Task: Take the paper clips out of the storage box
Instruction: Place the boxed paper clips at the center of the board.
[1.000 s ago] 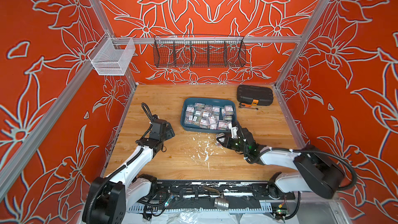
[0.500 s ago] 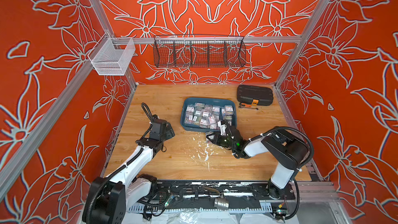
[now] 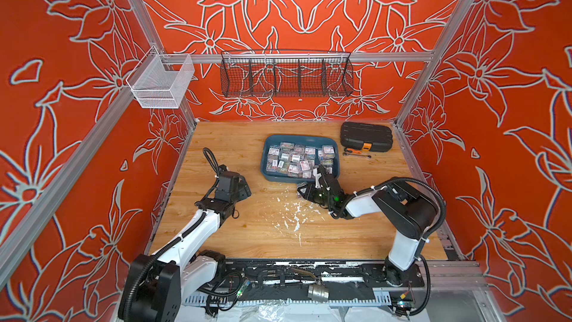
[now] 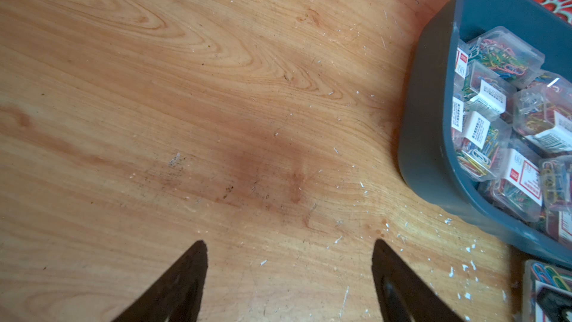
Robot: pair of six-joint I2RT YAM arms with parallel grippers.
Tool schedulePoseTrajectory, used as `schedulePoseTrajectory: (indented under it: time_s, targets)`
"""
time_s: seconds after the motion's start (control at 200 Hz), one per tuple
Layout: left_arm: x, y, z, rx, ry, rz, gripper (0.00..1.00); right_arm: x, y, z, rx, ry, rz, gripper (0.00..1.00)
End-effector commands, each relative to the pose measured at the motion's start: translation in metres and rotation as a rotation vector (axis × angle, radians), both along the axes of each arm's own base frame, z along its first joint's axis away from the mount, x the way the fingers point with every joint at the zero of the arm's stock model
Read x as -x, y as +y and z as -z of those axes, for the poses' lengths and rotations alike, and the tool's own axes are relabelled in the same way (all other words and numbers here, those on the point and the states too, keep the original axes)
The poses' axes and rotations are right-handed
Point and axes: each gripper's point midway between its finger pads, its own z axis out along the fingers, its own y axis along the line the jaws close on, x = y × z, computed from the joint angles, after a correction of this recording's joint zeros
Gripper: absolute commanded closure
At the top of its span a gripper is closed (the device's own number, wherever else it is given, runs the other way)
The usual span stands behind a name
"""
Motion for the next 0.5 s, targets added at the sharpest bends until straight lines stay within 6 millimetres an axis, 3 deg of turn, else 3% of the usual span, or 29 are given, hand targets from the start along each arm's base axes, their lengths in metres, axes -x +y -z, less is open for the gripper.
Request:
schedulePoseTrajectory:
  time_s: [0.0,0.215,0.495]
  targets:
    - [0.001,0.001,0.000,0.005,-0.005,-0.019,0.19,-0.008,-0.024,0.009,0.114,0.013,0.086,0.65]
    - [0.002,0.002,0.000,0.006,-0.007,-0.022,0.19,-0.006,-0.033,0.014,0.184,0.037,0.094,0.51]
    - [0.001,0.002,0.000,0.006,-0.010,-0.020,0.19,-0.001,-0.044,0.013,0.230,0.048,0.112,0.44]
